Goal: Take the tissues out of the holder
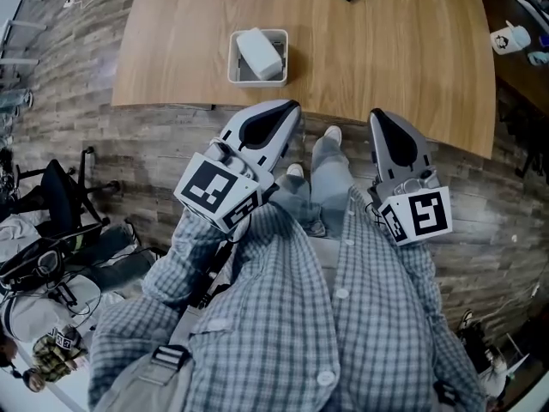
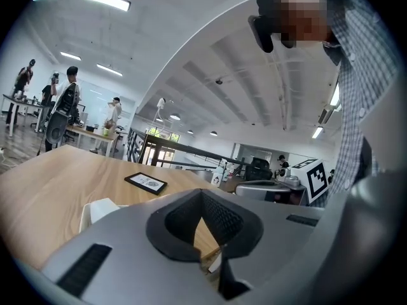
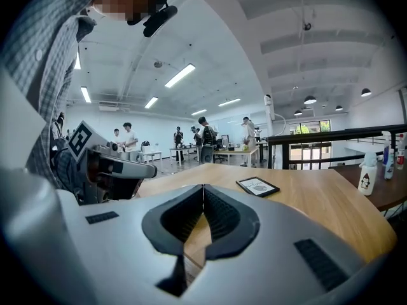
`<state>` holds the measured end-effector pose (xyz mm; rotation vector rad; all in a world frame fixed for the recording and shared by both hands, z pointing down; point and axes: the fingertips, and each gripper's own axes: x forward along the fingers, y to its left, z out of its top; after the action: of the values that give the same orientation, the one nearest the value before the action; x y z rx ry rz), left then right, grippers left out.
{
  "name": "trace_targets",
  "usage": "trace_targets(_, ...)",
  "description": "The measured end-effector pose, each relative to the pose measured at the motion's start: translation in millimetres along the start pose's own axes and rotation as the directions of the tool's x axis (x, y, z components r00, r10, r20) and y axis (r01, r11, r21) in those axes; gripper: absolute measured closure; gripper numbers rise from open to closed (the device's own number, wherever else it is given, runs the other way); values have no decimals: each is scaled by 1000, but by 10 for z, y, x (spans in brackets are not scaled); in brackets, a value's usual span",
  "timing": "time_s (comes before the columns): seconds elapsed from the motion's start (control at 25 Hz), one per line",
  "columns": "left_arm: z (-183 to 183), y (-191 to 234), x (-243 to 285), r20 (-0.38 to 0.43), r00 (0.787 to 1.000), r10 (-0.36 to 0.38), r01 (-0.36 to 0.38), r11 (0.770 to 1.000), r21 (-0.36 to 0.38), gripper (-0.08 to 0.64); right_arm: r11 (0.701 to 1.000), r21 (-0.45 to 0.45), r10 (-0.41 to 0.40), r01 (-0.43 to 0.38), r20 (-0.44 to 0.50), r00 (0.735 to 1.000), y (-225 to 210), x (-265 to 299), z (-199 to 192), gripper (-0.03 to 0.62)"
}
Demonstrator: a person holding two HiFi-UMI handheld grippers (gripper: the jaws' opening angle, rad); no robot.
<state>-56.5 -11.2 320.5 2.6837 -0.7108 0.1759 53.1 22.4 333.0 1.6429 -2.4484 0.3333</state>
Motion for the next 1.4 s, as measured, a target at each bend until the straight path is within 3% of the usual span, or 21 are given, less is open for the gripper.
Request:
trace_targets(0.28, 167, 190, 366, 5, 998, 65, -65, 998, 3, 560, 996, -61, 67, -68, -18, 998, -363, 280, 89, 581)
trace_targets(0.56, 328, 278, 783, 15, 992, 127, -127, 992, 1, 560, 991, -60, 121, -122, -11, 993, -810, 446, 219, 581)
trace_targets(0.92, 420, 600, 900, 3, 959, 282, -282, 959, -29, 560, 973, -59, 223, -225, -34, 974, -1038, 697, 259, 581)
trace_targets(1.2, 434, 808, 877, -7, 929, 370, -369, 928, -52, 560, 968, -46, 245, -247, -47, 968, -1166, 813, 249, 581)
trace_targets(1.4, 438, 913, 845, -13, 923, 385, -384, 919, -93, 561, 966, -34, 255, -257, -54, 966, -1161, 895, 255, 581)
